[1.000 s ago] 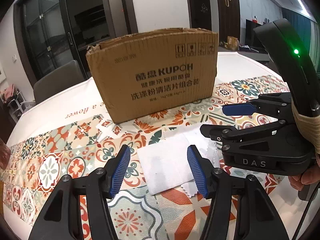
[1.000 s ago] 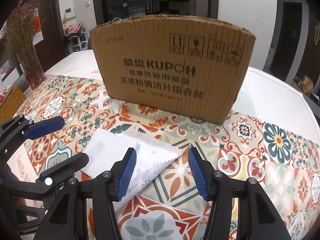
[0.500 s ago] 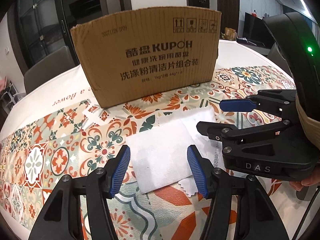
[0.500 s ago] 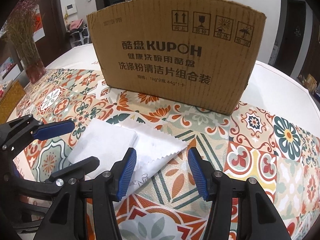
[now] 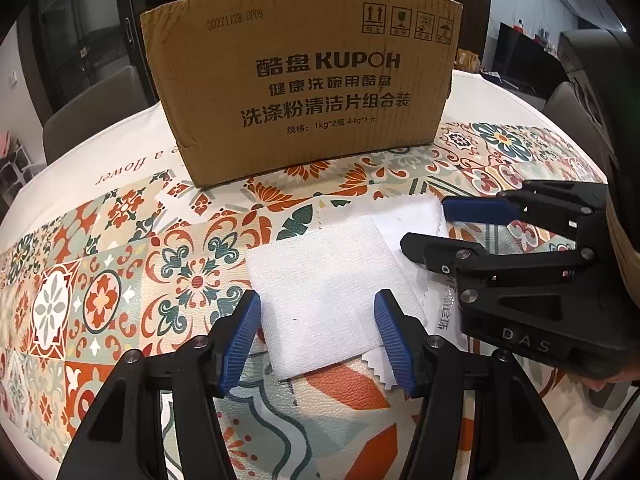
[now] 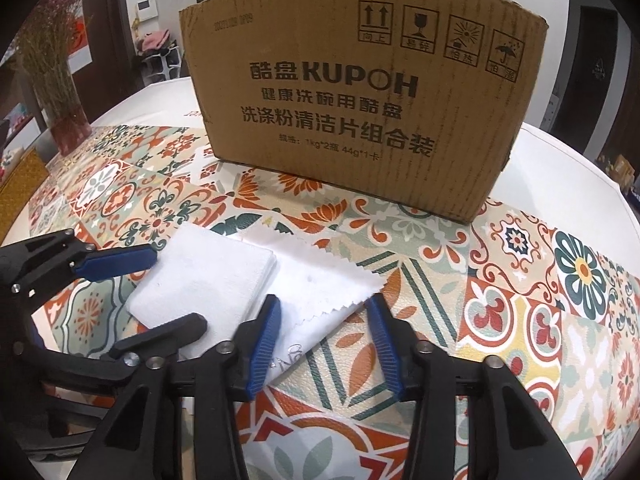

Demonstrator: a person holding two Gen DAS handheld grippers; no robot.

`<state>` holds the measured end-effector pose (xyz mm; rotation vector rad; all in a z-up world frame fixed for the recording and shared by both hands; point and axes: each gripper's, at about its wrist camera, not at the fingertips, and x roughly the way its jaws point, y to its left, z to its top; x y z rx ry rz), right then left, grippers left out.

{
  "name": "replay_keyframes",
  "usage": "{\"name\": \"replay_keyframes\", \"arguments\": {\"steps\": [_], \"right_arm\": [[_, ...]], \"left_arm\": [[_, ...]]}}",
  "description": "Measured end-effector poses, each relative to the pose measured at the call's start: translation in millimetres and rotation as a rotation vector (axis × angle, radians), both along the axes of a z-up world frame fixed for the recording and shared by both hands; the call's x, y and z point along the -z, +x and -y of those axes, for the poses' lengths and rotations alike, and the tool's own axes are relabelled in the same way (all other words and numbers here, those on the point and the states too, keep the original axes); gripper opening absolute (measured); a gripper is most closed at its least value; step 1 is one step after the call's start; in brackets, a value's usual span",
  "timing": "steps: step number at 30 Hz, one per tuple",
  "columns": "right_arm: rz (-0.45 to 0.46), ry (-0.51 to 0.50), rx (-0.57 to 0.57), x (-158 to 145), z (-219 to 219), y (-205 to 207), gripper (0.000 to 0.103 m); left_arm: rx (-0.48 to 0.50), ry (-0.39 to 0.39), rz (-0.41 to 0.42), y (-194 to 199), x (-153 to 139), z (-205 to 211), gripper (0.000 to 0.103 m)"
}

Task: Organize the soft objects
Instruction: 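Close the left tool on the thick white cloth while the right tool grips the thin white cloth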

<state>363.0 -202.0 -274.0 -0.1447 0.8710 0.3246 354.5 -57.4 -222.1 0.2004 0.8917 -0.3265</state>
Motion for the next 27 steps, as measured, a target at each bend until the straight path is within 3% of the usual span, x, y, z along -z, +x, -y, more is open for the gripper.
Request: {"name": "replay_keyframes", "arguments": {"steps": [1, 4, 7, 11, 15, 27], "right_arm": [[-0.001, 0.004, -0.003, -0.4, -0.8, -0.5, 0.034], [0.0, 0.007, -0.005, -0.4, -2.5, -0.8, 0.03], [-0.012, 0.033, 0.007, -1.1, 0.5, 0.0, 0.018], [-0.026, 0.058, 0.014, -1.9, 3.8, -0.8, 0.012], [-0.028, 0.061, 0.015, -3.1, 3.4, -5.4, 0.011], [0.014, 0.081, 0.045, -22.9, 5.3, -14.9, 0.011]], "left_arm": [[-0.001, -0.003, -0.001, 0.5, 0.4, 0.0, 0.058], [-0.001, -0.02, -0.007, 1.2, 1.2, -0.9, 0.051], [0.006, -0.042, -0.013, 0.3, 1.0, -1.1, 0.032], [0.013, -0.054, -0.018, 0.4, -0.8, 2.1, 0.011], [0.001, -0.051, -0.012, 0.6, -5.2, 3.1, 0.009], [-0.069, -0.029, 0.131, -16.9, -48.8, -6.3, 0.009]]}}
